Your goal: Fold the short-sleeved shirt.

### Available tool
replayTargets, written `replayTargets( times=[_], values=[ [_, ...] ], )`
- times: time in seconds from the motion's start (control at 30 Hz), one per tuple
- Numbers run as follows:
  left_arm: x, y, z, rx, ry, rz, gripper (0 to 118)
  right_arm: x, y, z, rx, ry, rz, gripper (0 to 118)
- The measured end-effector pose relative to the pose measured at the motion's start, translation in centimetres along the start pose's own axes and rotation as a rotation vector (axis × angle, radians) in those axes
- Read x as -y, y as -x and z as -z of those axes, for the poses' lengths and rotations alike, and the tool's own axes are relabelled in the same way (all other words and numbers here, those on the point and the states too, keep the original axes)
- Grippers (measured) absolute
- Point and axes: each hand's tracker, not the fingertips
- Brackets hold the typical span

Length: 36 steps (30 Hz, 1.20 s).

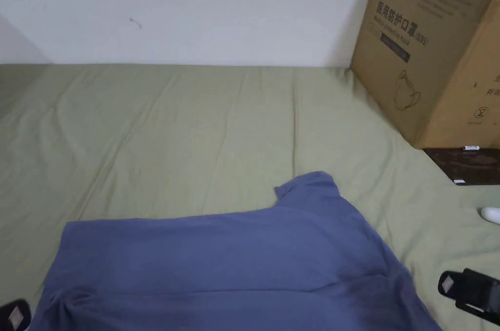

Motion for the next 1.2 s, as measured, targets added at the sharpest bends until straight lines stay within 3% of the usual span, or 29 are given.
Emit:
replayTargets(
  times=[0.1,0.17,0.2,0.23,0.27,0.3,0.43,0.63,0.67,0.77,0.8,0.83,0.87,0.97,1.07,1.13,1.17,1.2],
  values=[
    [-1.8,-3.5,-0.2,-0.008,-0.048,0.060,117,-1.0,4.2,-0.8,-0.065,-0.039,-0.060,117],
    [-2.2,-5.5,-0.2,0.001,-0.099,0.115,108,-1.2,7.0,-0.8,-0.137,-0.069,-0.070,112],
    [-2.6,-6.4,-0.1,-0.013,-0.112,0.126,85,-1.3,7.9,-0.6,-0.166,-0.082,-0.075,96],
    [-3.0,-7.2,0.1,-0.008,-0.116,0.134,54,-1.4,9.2,-0.5,-0.190,-0.107,-0.083,65],
    [-3.6,-7.9,0.6,0.009,-0.109,0.129,15,-1.6,10.4,-0.2,-0.194,-0.126,-0.096,16],
    [-3.6,-8.0,1.5,0.030,-0.098,0.129,0,-1.6,11.3,0.4,-0.186,-0.131,-0.111,0],
    [-6.7,-6.7,5.4,0.037,-0.027,0.098,0,-4.0,13.9,2.0,-0.235,-0.078,-0.104,0],
    [-13.0,1.1,17.2,-0.069,0.278,0.064,0,-3.4,11.7,7.0,-0.214,-0.026,-0.124,0],
    [-13.4,2.3,19.0,-0.075,0.298,0.053,5,-3.4,11.2,7.7,-0.210,-0.010,-0.124,0],
    [-13.0,4.5,23.9,-0.128,0.351,0.088,61,-2.8,11.1,8.4,-0.183,0.033,-0.111,0],
    [-12.8,4.8,25.2,-0.138,0.363,0.115,88,-2.5,10.9,8.8,-0.177,0.049,-0.102,0],
    [-12.0,4.7,26.2,-0.149,0.377,0.125,105,-2.2,10.7,9.3,-0.169,0.060,-0.097,0],
    [-11.6,4.9,27.2,-0.139,0.380,0.115,115,-2.2,10.5,9.6,-0.161,0.069,-0.091,0],
    [-10.2,4.8,29.9,-0.107,0.450,0.128,115,-2.3,10.3,11.2,-0.129,0.111,-0.100,0],
    [-9.3,3.6,30.4,-0.111,0.453,0.268,112,-3.3,11.8,12.7,-0.105,0.123,-0.150,0],
    [-9.3,2.8,29.6,-0.145,0.455,0.350,87,-5.6,10.8,15.2,-0.125,0.158,-0.148,0],
    [-9.5,2.7,28.7,-0.148,0.436,0.379,66,-6.7,10.7,16.3,-0.119,0.164,-0.161,0],
    [-9.8,2.8,27.7,-0.121,0.420,0.361,21,-7.6,10.9,17.3,-0.108,0.166,-0.177,0]
  ],
)
